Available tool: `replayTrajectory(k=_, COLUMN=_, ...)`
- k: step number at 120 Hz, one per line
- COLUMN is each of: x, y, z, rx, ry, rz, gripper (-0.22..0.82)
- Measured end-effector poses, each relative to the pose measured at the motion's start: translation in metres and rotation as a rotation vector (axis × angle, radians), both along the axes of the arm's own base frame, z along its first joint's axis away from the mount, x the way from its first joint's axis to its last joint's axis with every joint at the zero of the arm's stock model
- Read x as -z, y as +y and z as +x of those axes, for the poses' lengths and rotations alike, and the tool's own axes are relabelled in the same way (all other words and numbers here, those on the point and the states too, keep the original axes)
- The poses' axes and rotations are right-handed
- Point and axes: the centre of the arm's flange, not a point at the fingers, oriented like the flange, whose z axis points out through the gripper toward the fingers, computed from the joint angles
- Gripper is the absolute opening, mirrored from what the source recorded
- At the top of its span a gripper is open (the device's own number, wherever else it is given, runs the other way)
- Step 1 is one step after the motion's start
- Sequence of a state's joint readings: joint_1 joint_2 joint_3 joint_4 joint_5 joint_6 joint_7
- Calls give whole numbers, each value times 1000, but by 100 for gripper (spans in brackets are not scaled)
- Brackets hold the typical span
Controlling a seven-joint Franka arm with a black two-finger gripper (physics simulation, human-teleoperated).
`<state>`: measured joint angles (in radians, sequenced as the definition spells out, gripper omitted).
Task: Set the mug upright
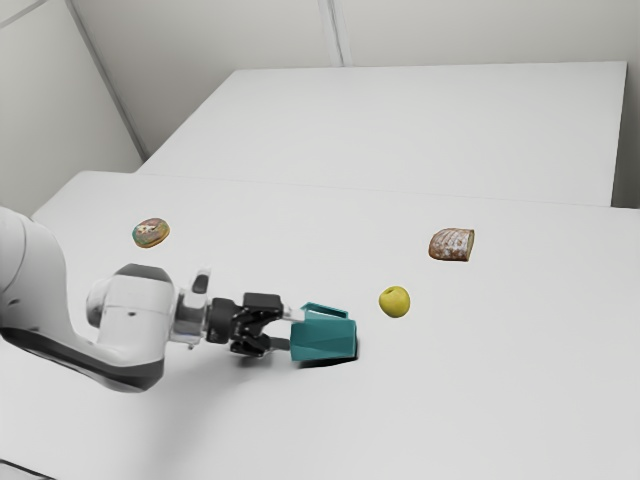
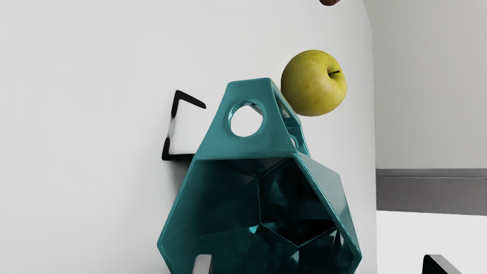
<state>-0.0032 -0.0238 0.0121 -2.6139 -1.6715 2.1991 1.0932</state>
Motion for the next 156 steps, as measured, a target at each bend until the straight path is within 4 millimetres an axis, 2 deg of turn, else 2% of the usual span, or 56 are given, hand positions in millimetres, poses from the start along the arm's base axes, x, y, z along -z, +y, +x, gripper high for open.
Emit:
replayTrajectory(k=14, x=-5, y=-10, z=1, rx=5, ry=-28, rz=-11, gripper=60)
replayTrajectory(k=45, x=-8, y=-18, z=5, rx=-27, ry=-59, rz=-35, gripper=60)
replayTrajectory(k=67, x=-7, y=-38, z=3, rx=-12, ry=-65, rz=-47, gripper=60)
replayTrajectory(k=73, x=-7, y=-44, z=2, rx=-5, ry=-67, rz=-49, gripper=52)
replayTrajectory(k=90, x=-8, y=-51, z=1, rx=4, ry=-73, rz=-47, gripper=16)
replayTrajectory(k=104, x=-8, y=-47, z=2, rx=-8, ry=-76, rz=-46, gripper=-1)
replayTrajectory(k=124, x=-8, y=-37, z=4, rx=-33, ry=-76, rz=-45, gripper=-12)
replayTrajectory(k=150, x=-9, y=-40, z=4, rx=-28, ry=-74, rz=-45, gripper=-16)
replayTrajectory(k=156, x=-18, y=-42, z=7, rx=-20, ry=-96, rz=-34, gripper=-17)
